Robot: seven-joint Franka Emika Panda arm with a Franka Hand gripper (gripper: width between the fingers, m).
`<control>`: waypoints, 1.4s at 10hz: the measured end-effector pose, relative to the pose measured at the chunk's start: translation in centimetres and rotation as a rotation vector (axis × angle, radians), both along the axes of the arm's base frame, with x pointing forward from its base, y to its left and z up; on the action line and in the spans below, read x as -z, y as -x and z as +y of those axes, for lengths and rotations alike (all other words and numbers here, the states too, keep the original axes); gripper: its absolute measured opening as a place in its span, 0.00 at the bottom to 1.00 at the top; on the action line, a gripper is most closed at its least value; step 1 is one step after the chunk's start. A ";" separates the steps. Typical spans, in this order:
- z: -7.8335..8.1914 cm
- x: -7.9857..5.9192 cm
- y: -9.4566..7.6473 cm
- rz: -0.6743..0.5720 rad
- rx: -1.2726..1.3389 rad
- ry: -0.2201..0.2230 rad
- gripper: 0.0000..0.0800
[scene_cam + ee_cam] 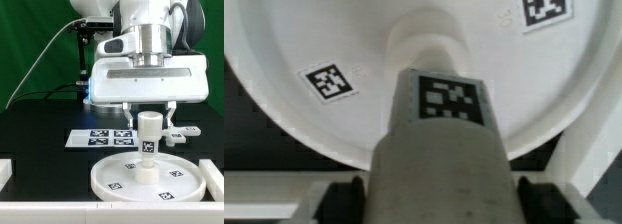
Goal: Assemble round table
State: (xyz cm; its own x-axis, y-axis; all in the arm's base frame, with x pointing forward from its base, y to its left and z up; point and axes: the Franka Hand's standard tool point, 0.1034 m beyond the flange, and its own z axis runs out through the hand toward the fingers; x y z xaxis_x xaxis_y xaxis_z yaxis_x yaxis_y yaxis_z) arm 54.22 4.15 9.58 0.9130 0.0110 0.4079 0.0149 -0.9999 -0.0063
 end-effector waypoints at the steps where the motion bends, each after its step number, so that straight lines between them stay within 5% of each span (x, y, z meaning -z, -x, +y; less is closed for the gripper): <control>1: 0.0 0.1 -0.2 -0.002 0.000 0.000 0.51; 10: 0.0 1.4 -0.6 -0.066 -0.006 0.013 0.51; 11: 0.0 1.4 -0.6 -0.066 -0.007 0.014 0.62; 12: 0.0 1.6 -0.5 -0.044 -0.007 0.012 0.62; 13: 0.0 1.2 -0.4 0.014 -0.003 0.004 0.78; 14: -0.2 0.5 -0.7 0.023 0.001 0.000 0.80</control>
Offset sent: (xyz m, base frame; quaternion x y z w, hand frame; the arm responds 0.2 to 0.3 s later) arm 0.0045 0.0022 -0.0129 -0.0083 0.0159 0.0023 0.9998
